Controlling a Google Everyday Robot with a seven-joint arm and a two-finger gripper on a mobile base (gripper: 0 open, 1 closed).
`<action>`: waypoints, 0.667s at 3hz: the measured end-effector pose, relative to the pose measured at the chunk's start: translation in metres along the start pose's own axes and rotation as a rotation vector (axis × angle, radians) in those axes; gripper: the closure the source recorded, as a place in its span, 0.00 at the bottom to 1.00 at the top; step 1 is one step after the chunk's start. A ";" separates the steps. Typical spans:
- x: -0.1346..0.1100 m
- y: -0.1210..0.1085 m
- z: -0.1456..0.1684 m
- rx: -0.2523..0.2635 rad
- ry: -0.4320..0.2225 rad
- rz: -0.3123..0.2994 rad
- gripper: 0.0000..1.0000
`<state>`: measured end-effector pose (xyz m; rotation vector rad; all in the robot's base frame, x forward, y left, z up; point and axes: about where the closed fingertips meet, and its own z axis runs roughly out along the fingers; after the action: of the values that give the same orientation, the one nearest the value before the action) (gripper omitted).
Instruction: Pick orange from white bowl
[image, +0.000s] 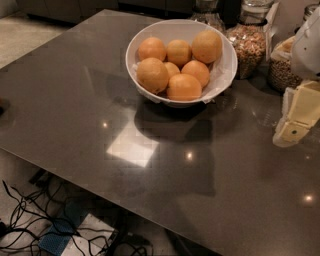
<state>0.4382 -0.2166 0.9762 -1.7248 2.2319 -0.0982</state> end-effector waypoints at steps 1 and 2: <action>-0.001 -0.002 0.000 0.000 -0.004 -0.004 0.00; -0.006 -0.032 0.011 0.014 -0.065 -0.009 0.00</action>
Offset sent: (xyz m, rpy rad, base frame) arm 0.0847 -0.0081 -0.0057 0.1437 -0.0689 0.0483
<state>0.4719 -0.2183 0.9749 -1.7057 2.1723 -0.0587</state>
